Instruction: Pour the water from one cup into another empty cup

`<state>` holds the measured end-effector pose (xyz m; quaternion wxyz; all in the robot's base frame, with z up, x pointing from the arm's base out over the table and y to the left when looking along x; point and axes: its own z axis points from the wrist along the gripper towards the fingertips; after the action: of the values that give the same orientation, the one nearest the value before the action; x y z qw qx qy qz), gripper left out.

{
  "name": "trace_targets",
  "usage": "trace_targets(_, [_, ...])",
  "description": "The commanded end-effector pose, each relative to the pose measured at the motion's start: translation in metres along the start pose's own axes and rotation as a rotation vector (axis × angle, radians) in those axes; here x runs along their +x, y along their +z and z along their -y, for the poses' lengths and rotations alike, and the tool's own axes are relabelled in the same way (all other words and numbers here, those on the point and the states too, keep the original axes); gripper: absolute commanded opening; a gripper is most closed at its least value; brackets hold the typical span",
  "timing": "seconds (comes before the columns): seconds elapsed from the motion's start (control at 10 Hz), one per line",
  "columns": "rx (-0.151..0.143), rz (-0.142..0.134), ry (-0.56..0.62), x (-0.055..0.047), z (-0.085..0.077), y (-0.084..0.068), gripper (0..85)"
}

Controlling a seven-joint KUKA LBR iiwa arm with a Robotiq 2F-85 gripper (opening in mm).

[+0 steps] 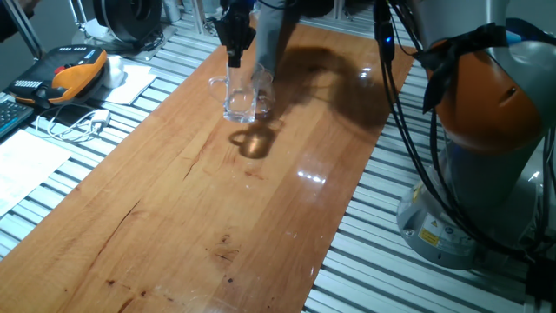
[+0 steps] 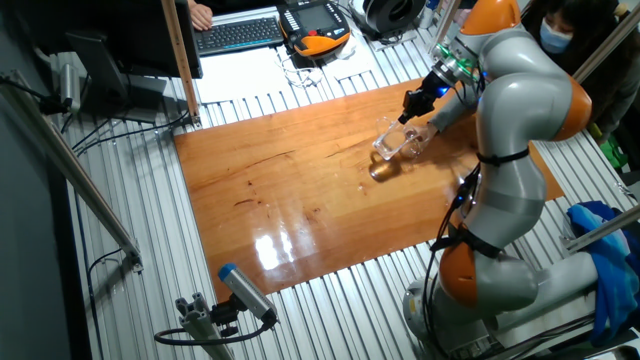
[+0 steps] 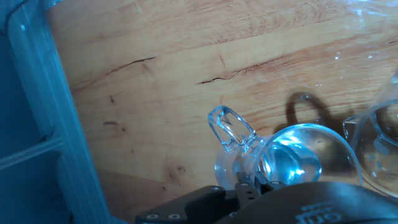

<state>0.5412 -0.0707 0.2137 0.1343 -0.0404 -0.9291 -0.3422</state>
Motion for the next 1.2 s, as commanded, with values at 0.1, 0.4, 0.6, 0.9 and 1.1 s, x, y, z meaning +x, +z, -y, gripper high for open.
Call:
trace_targets(0.1, [-0.007, -0.011, -0.002, -0.002, 0.001, 0.000, 0.0])
trace_targets(0.4, [-0.043, -0.021, 0.008, -0.001, 0.008, -0.008, 0.0])
trace_targets(0.6, [-0.041, -0.021, 0.009, 0.000, 0.008, -0.010, 0.0])
trace_targets(0.9, [-0.078, -0.022, 0.026, 0.000, 0.008, -0.012, 0.0])
trace_targets(1.1, [-0.116, -0.028, 0.038, 0.001, 0.009, -0.013, 0.0])
